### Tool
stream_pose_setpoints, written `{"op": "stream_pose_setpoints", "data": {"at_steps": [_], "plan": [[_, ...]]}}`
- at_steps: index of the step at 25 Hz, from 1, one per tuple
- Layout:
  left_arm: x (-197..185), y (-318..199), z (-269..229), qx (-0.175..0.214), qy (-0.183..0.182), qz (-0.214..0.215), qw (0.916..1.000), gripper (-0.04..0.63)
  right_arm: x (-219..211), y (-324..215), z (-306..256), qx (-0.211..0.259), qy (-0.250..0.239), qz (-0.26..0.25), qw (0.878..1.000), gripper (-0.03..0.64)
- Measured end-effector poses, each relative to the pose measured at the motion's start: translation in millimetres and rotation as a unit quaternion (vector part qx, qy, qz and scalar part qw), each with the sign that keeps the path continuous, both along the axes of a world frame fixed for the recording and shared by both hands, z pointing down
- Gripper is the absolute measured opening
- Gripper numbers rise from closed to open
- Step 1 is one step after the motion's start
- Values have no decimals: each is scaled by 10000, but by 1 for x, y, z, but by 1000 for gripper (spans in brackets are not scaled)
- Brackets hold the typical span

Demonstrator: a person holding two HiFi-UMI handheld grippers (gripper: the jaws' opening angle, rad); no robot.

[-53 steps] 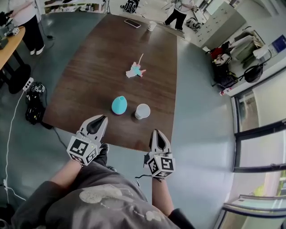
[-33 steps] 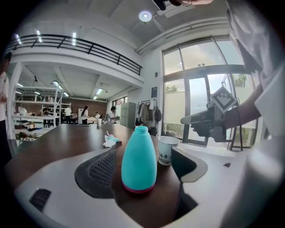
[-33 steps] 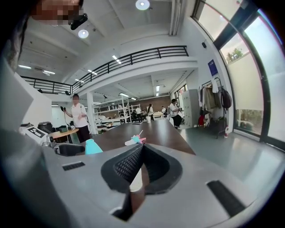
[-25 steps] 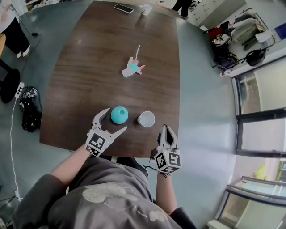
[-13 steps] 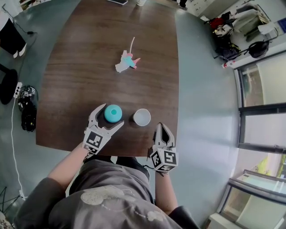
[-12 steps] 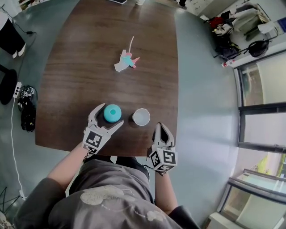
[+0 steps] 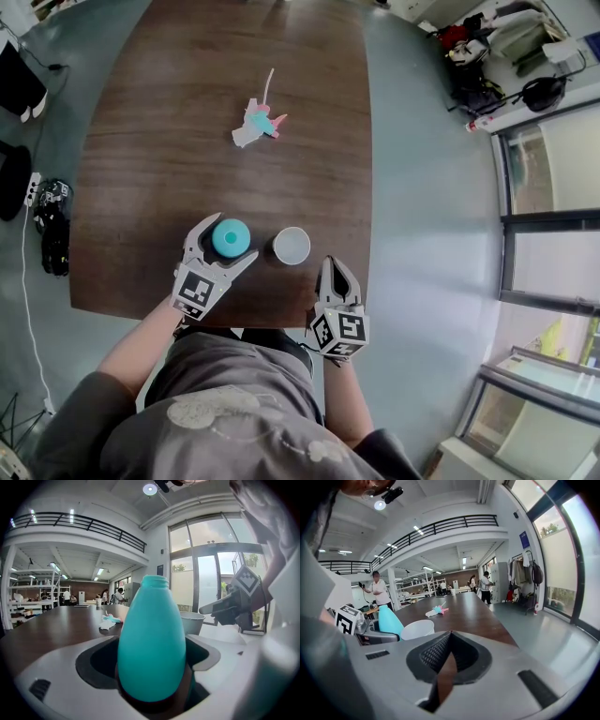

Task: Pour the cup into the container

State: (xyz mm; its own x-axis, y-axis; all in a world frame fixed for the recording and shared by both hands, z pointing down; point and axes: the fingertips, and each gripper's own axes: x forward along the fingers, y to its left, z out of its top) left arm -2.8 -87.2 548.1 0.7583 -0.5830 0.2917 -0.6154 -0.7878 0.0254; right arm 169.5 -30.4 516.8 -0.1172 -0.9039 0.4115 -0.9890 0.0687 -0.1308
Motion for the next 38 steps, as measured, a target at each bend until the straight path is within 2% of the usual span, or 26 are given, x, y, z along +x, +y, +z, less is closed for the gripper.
{"op": "stream_pose_setpoints", "data": {"at_steps": [3,8,12,20,23,26,27,28,32,35,38], "plan": [[2,-2,3,-141,4,37,9999,416,-2,1,5,-59,40,-64,10000,-12],[7,-1,2,-136,-27,165,9998,414,-2,5,10,-140,66,-108,9998,-12],[6,0,-1,20,-47,105,9999,413,-3,8,12,-161,68,-124,9998,-12],[-6,-4,-37,234,232,-94,9994,413,-4,10,15,-114,21,-221,9997,-12],[-14,-5,-46,188,254,-231,9992,413,-8,13,23,-159,57,-470,9988,-12],[-21,-5,-54,163,253,-395,9988,413,-19,17,29,-145,174,-962,9951,-12],[-23,-5,-56,176,229,-431,9987,413,-25,18,31,-139,170,-1152,9931,68],[-24,-4,-58,190,209,-464,9985,413,-31,19,33,-140,159,-1323,9910,100],[-25,2,-66,261,160,-586,9978,413,-48,14,39,-165,138,-1771,9840,169],[-25,6,-70,312,154,-651,9973,413,-58,5,42,-136,101,-1950,9807,250],[-25,9,-71,293,150,-699,9970,413,-66,-5,42,-98,155,-2138,9767,276]]}}
